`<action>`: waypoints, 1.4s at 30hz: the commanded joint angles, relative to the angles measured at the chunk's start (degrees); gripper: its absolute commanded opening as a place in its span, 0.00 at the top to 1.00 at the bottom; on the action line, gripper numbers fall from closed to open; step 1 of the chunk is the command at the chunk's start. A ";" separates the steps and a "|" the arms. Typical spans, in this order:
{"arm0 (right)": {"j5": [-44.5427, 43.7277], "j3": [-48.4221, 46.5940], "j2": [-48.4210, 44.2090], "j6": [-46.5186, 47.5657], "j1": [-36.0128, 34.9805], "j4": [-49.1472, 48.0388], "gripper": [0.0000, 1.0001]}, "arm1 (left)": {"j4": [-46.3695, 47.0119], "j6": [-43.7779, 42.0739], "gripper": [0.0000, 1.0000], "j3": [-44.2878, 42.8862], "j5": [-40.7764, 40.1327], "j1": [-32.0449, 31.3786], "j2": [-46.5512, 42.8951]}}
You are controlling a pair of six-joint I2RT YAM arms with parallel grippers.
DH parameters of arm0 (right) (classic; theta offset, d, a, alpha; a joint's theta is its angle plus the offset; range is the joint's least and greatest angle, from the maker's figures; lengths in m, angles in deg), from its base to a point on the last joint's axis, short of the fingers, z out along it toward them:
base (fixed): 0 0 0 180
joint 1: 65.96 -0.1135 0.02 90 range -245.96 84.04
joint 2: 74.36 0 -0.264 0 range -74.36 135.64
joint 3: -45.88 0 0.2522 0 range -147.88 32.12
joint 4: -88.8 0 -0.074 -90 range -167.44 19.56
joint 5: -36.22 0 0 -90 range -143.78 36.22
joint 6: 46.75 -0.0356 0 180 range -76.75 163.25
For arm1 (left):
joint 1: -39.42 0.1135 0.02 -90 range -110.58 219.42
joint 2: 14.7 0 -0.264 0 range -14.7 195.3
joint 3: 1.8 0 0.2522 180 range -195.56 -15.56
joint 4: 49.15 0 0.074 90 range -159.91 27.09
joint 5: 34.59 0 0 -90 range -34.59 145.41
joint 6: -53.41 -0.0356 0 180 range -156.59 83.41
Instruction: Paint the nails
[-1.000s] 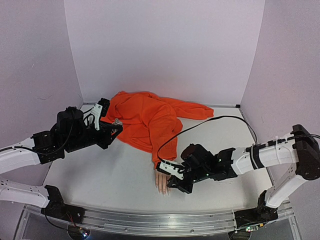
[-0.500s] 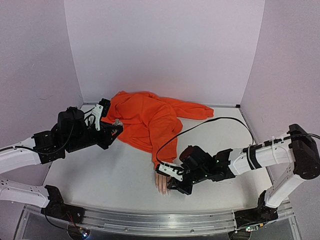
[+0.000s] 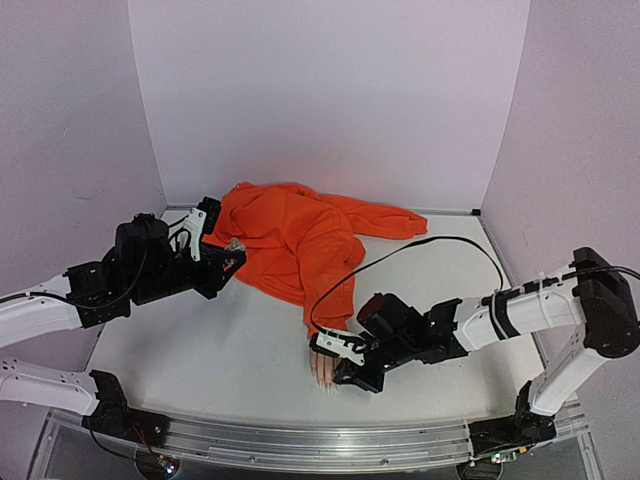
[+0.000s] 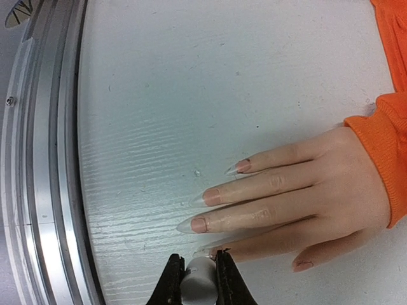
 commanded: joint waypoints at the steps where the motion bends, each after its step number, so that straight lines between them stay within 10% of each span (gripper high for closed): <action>1: 5.18 -2.22 0.70 0.31 -0.31 0.93 1.00 | 3.14 -0.25 1.00 -0.78 -0.29 0.27 -0.77; 23: -24.99 -6.83 -16.99 -25.89 -0.28 2.41 1.00 | 3.14 3.18 1.00 5.42 14.82 0.27 -5.76; 42: 6.44 -11.71 -14.96 -29.47 0.63 -11.95 1.00 | 14.35 -4.41 1.00 13.09 18.01 -12.80 -2.25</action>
